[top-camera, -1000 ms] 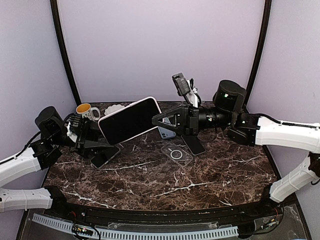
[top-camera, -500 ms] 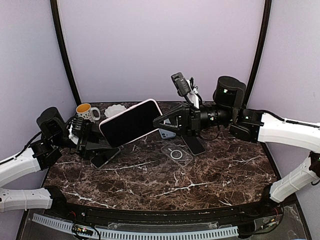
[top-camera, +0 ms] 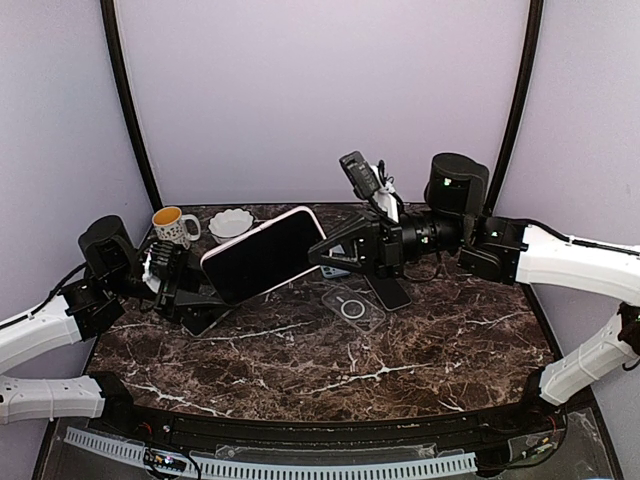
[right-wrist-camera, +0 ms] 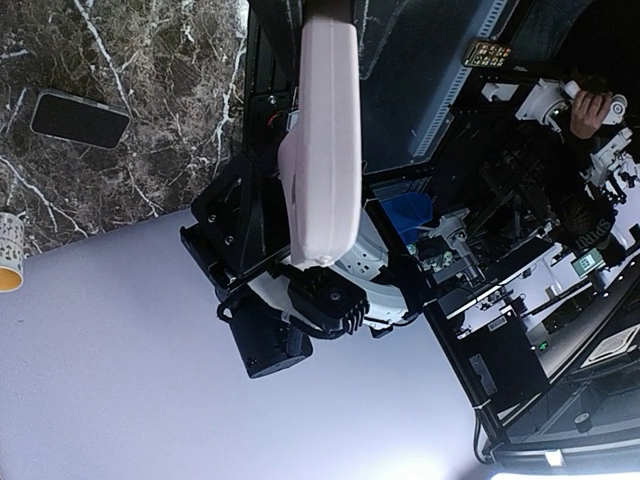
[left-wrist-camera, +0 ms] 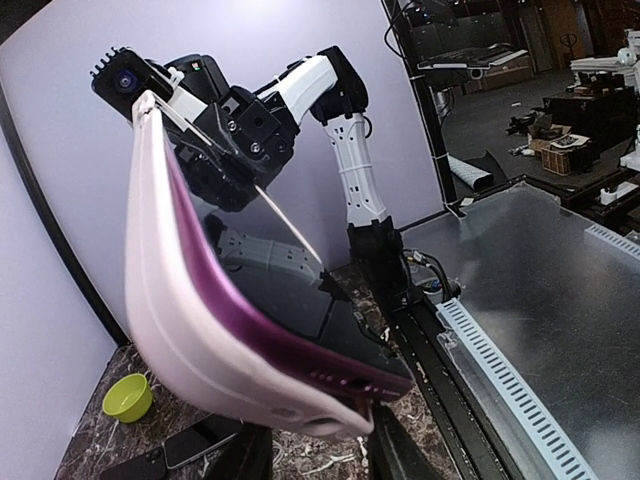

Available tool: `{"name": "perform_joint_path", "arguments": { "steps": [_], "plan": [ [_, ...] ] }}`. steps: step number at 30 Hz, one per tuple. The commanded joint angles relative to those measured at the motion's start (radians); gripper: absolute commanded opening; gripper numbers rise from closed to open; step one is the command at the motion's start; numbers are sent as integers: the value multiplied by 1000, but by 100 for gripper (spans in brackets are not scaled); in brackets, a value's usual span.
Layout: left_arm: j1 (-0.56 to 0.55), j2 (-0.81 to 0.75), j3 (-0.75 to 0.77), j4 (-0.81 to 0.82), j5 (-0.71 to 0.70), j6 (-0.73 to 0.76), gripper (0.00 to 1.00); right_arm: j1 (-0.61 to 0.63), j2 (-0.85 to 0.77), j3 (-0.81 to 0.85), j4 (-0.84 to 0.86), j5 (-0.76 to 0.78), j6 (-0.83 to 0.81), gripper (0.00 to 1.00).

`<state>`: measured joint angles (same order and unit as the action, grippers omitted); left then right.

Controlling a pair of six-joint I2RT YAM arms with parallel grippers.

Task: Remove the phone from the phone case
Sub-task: Remove the bottom left corner of the phone case.

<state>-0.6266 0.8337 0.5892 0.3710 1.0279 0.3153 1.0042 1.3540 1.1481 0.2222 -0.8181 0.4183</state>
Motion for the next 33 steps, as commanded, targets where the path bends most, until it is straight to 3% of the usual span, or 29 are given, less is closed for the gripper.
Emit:
{"name": "perform_joint_path", "arguments": {
  "steps": [1,6,10,16,22,28,33],
  "plan": [
    [21,9,27,-7,-92,17,37,34,-32,28,1,-226,8,0],
    [21,14,50,-97,-83,99,52,33,-64,62,-252,-65,-230,0],
    [21,24,88,-303,-67,234,58,23,-120,21,-367,42,-404,0],
    [20,27,61,-437,-30,420,58,25,-209,-64,-399,76,-583,0],
    [1,46,55,-485,-20,500,56,27,-192,-27,-526,131,-741,0],
    [-95,85,48,-511,-112,555,55,30,-140,13,-531,151,-783,0],
    [-145,83,14,-437,-141,551,50,39,-95,38,-518,134,-801,0]
  ]
}}
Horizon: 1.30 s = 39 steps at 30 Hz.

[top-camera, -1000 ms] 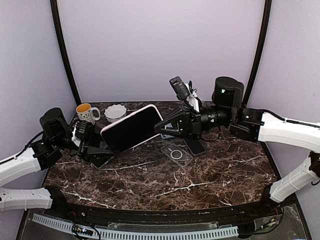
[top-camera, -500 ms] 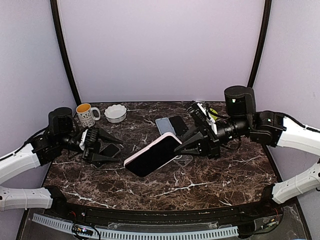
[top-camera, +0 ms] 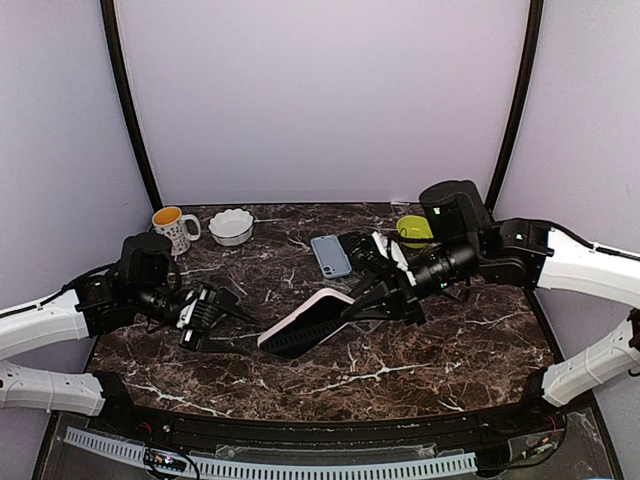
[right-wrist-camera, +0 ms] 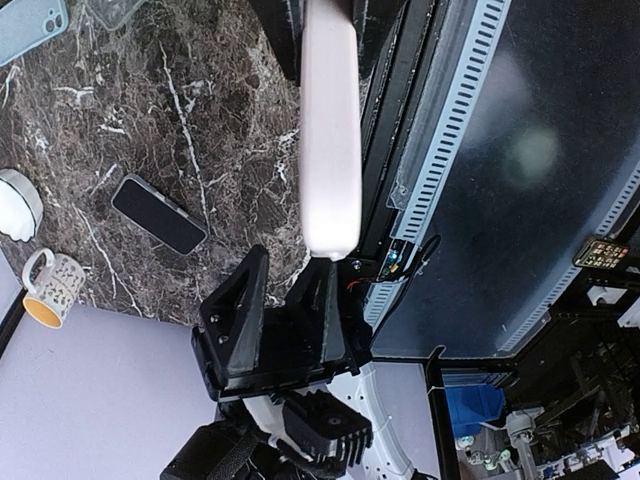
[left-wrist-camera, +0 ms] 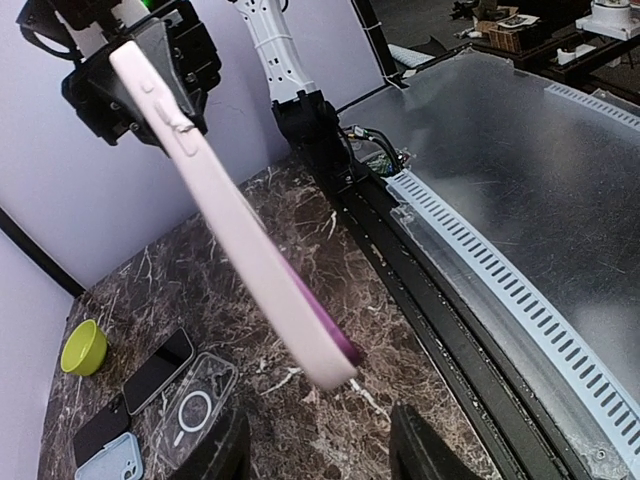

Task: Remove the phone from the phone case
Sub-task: Remove the bottom left corner of the phone case.

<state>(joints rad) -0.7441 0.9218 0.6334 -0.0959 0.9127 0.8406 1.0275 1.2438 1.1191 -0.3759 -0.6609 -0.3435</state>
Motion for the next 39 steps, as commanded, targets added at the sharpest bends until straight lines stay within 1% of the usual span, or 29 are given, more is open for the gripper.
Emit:
{"name": "perform_joint_path", "arguments": {
  "steps": [1,7,13,20,25,30,34,39],
  "plan": [
    [-30,-1,-32,33,-25,25,49,15,22,71,81,-23,-44,0],
    [-56,24,-30,23,-39,40,44,18,49,84,98,-34,-51,0],
    [-68,17,-42,59,-34,42,35,20,73,94,103,-40,-57,0],
    [-80,20,-47,64,-38,50,31,28,92,104,95,-43,-68,0],
    [-86,19,-47,55,-44,70,25,37,105,115,73,-56,-86,0],
    [-101,29,-39,28,-45,83,25,40,106,123,50,-73,-124,0],
    [-144,43,-34,-3,-91,113,28,46,106,131,18,-107,-183,0],
    [-199,58,-30,-32,-150,150,30,85,135,162,-51,-137,-263,0]
  ]
}}
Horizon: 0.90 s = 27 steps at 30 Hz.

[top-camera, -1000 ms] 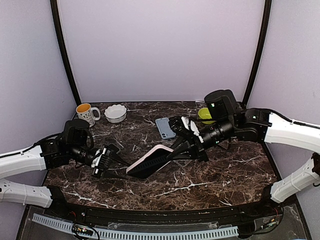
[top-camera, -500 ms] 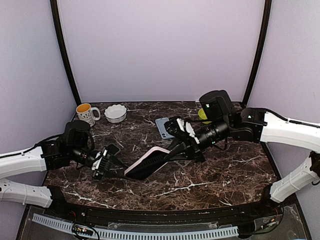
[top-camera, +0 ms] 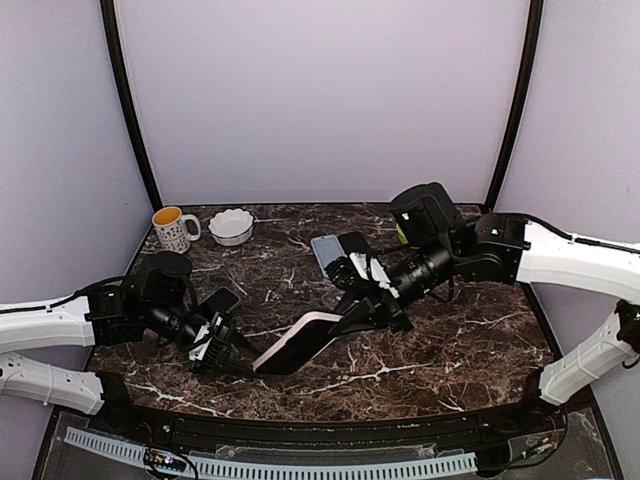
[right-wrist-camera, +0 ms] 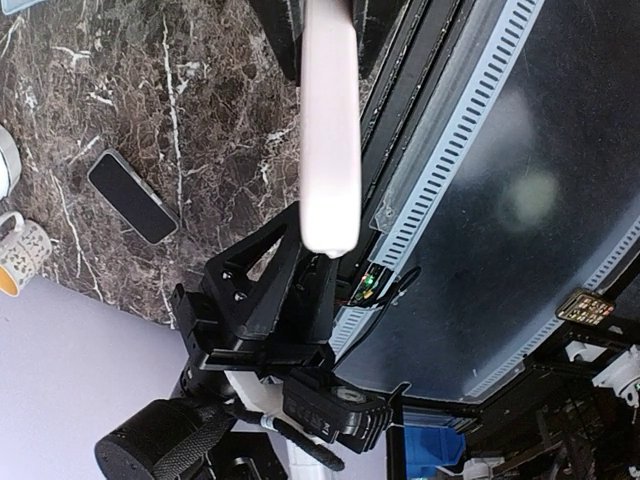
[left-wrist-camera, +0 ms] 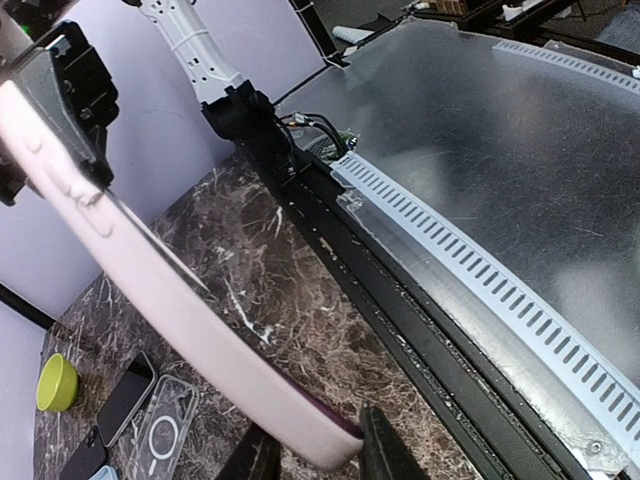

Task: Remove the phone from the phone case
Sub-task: Remove the bottom left corner of the phone case.

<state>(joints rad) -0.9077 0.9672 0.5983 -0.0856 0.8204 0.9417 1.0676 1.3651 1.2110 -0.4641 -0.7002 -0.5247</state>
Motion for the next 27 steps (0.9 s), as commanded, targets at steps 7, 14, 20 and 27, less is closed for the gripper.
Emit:
{"name": "perform_joint_path", "arguments": {
  "steps": [7,14,20,27],
  "plan": [
    [-100,23,7,-59,-102,84,28,104,67,94,53,-91,-95,0],
    [-117,24,5,-52,-118,87,24,140,112,120,74,-107,-122,0],
    [-123,18,-2,-58,-155,129,21,160,131,122,77,-124,-122,0],
    [-131,-49,-56,16,-326,228,21,175,139,104,80,-123,-119,0]
  ]
}}
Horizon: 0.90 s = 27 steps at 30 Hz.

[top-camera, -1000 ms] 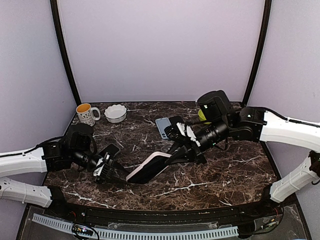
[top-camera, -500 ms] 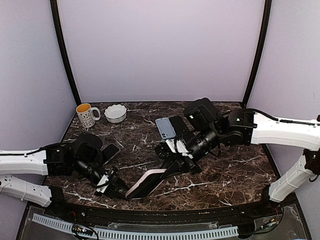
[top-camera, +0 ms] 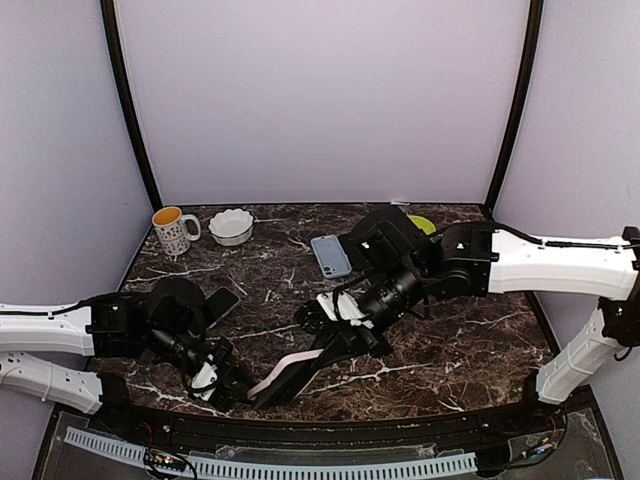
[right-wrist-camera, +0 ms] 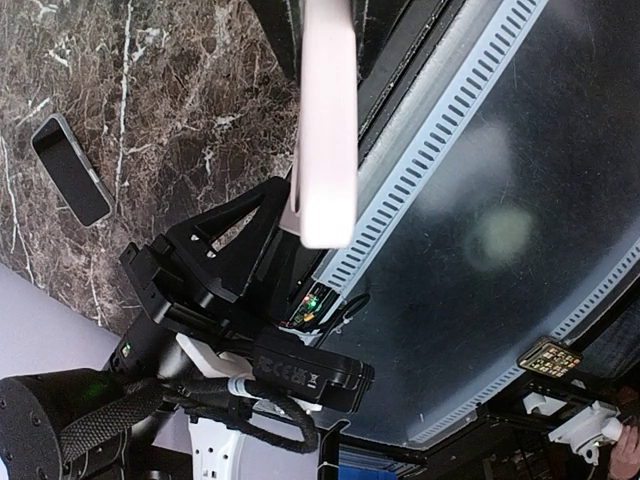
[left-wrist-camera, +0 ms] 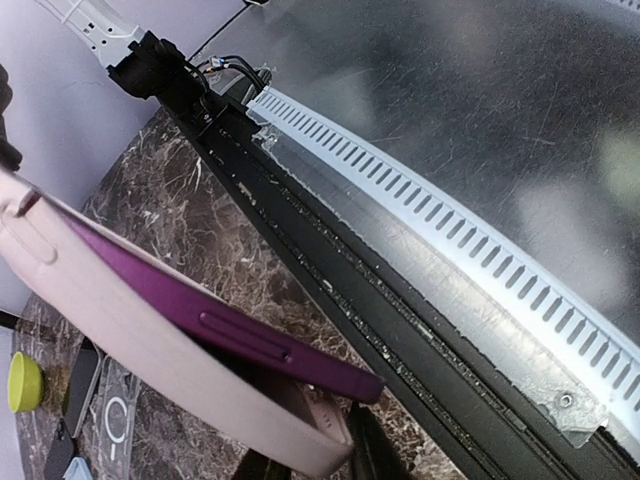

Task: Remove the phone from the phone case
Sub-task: Remove the bottom left corner of the phone case.

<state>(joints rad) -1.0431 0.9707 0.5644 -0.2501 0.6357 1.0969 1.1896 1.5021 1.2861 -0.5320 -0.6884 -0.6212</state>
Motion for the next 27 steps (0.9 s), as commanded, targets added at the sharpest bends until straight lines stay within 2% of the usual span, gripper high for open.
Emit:
{"name": "perform_joint_path", "arguments": {
  "steps": [1,6,9,15,19,21,23,27],
  "plan": [
    [4,-67,-33,200,-164,82,21,53,-1,22,155,-136,-19,0],
    [4,-90,-44,228,-229,91,22,53,-25,-18,196,-96,1,0],
    [5,-93,-50,224,-283,92,34,53,-59,-49,206,-19,2,0],
    [7,-105,-62,207,-425,118,45,19,-182,-164,252,132,34,0],
    [32,-132,-82,254,-496,142,46,-4,-272,-237,296,259,60,0],
    [57,-155,-102,338,-537,159,46,-9,-321,-287,362,362,61,0],
    [102,-183,-109,398,-525,147,45,-15,-367,-342,445,446,50,0],
    [220,-211,-86,404,-350,50,42,-18,-400,-402,602,526,29,0]
  ]
}}
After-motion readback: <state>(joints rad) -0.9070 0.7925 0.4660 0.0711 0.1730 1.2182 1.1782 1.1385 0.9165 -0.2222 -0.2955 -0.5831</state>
